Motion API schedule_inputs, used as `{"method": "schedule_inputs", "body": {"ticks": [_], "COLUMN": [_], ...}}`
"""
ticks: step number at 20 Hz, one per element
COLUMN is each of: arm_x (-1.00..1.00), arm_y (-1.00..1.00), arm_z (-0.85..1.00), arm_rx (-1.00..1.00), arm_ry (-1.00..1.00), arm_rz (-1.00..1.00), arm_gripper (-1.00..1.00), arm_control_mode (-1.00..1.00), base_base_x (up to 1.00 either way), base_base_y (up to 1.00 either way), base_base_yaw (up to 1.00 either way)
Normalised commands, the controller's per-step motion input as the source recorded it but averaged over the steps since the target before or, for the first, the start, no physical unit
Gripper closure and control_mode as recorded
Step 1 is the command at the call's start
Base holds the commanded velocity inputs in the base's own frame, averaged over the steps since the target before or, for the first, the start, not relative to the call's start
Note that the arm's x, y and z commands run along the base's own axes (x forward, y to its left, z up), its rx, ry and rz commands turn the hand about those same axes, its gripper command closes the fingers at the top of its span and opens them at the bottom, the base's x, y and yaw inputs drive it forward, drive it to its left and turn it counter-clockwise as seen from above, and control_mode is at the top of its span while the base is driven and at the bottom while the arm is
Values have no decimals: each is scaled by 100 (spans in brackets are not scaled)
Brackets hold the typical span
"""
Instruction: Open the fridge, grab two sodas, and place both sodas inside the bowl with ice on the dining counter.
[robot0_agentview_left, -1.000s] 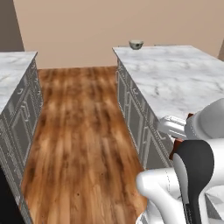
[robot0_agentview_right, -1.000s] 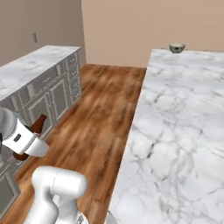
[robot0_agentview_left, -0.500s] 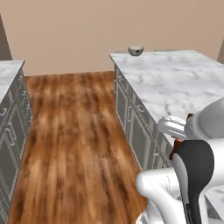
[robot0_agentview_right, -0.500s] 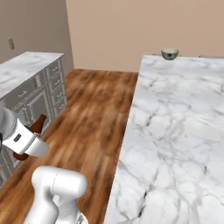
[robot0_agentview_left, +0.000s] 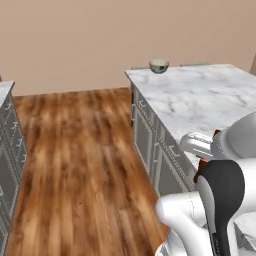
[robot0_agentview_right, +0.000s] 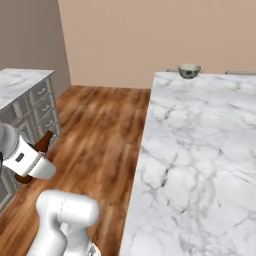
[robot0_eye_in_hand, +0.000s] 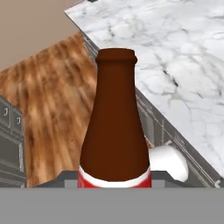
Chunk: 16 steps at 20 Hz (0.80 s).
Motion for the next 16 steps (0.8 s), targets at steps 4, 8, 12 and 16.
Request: {"method": "schedule_inputs", "body": {"ticks": [4, 8, 12, 16], "arm_x": [0, 0, 0, 0], "arm_y": [0, 0, 0, 0], "arm_z": [0, 0, 0, 0], "arm_rx": [0, 0, 0, 0], "arm_ry": [0, 0, 0, 0], "arm_rz": [0, 0, 0, 0], "arm_gripper": [100, 100, 100, 100], "arm_control_mode": [100, 100, 100, 100], "base_base_x": [100, 100, 100, 100], "base_base_y": [30, 42, 58, 61], "base_base_yaw": [-13, -14, -12, -10]}}
